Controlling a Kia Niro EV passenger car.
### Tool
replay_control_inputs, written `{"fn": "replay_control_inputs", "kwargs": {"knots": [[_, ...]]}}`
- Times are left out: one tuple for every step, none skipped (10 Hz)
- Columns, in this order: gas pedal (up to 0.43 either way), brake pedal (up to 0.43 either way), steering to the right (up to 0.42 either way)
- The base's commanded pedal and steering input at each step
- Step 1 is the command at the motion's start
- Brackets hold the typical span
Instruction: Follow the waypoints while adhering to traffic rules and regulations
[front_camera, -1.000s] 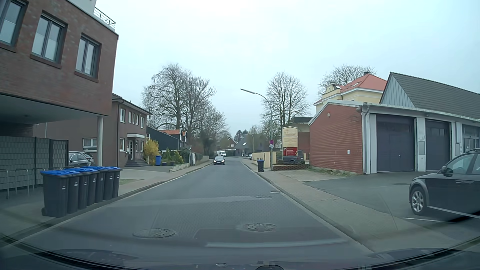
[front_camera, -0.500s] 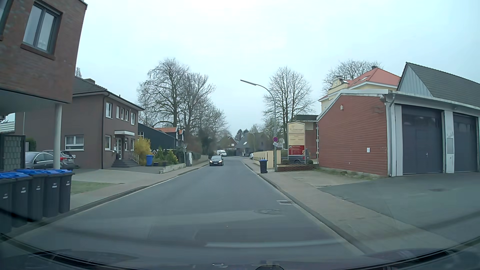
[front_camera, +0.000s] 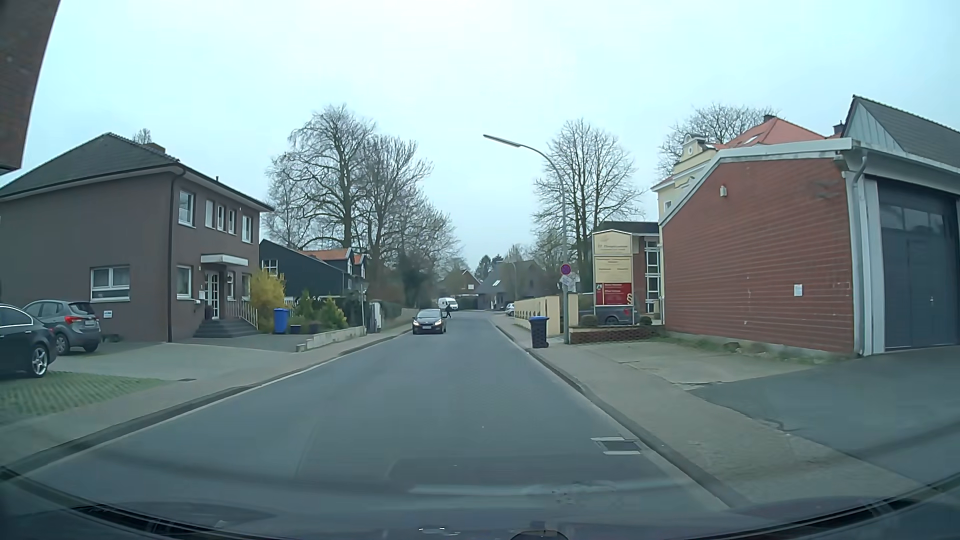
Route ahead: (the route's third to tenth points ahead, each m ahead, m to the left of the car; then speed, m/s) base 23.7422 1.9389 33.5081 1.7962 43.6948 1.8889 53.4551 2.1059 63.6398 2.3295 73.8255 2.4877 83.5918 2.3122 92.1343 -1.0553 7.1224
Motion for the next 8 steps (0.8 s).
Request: {"fn": "replay_control_inputs", "kwargs": {"knots": [[0.268, 0.0, -0.01], [0.268, 0.0, -0.011], [0.268, 0.0, -0.011], [0.268, 0.0, -0.012], [0.268, 0.0, -0.012], [0.268, 0.0, -0.013], [0.268, 0.0, -0.015], [0.268, 0.0, -0.016]]}}
